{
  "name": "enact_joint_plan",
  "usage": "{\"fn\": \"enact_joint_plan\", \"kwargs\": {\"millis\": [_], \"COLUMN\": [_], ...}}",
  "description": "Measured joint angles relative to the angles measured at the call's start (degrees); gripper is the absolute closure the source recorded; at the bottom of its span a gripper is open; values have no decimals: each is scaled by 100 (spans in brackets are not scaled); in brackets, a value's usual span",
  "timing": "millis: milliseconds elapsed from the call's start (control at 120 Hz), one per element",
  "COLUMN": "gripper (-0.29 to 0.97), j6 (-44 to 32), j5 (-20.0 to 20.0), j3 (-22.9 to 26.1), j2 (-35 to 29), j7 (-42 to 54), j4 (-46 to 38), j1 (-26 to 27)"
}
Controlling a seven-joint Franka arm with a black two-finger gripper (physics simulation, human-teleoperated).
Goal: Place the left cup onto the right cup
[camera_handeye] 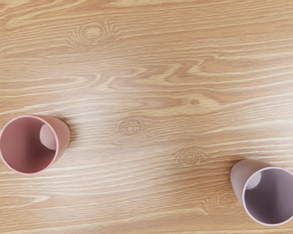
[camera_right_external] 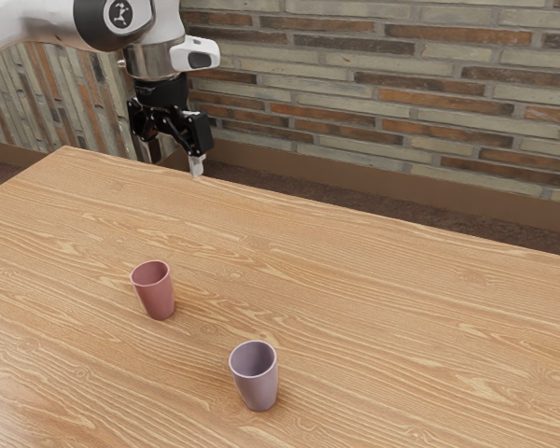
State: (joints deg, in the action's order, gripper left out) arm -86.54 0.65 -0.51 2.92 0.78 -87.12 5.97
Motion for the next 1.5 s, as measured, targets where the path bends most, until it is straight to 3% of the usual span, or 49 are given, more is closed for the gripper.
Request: {"fn": "enact_joint_plan", "kwargs": {"millis": [500, 717, 1500], "gripper": [0, 0, 0], "j6": [-20, -102, -1489], "j5": [53, 86, 76], "j3": [-46, -331, -820], "j2": [-7, 2, 9], "j7": [66, 230, 1009], "j4": [-91, -378, -1831], "j1": [29, 27, -118]}}
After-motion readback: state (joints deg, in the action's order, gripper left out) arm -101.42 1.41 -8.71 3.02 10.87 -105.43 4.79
